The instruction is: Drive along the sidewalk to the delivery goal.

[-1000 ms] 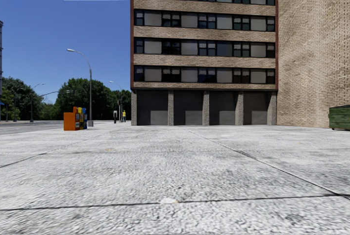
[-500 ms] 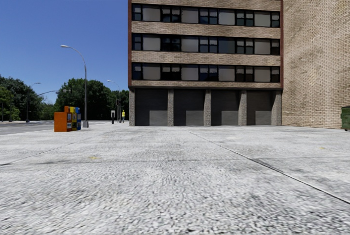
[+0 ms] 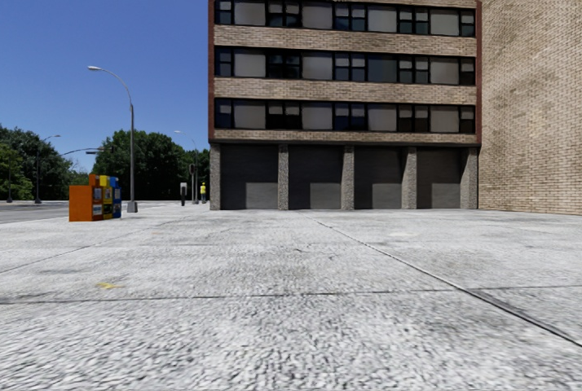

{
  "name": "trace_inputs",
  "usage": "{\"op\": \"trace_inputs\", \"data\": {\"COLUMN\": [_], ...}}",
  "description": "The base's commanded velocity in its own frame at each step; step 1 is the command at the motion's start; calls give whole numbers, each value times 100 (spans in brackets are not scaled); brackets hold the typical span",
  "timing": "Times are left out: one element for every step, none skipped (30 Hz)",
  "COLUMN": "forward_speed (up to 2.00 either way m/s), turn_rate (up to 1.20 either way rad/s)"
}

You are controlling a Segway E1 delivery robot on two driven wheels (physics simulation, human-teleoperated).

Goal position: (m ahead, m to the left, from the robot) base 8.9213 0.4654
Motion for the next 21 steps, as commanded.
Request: {"op": "trace_inputs", "data": {"forward_speed": [195, 195, 195, 195, 195, 195, 195, 195, 195, 195, 195, 195, 195, 195, 195, 195, 195, 195, 195, 195, 195], "turn_rate": [0, 0, 0, 0, 0, 0, 0, 0, 0, 0, 0, 0, 0, 0, 0, 0, 0, 0, 0, 0, 0]}}
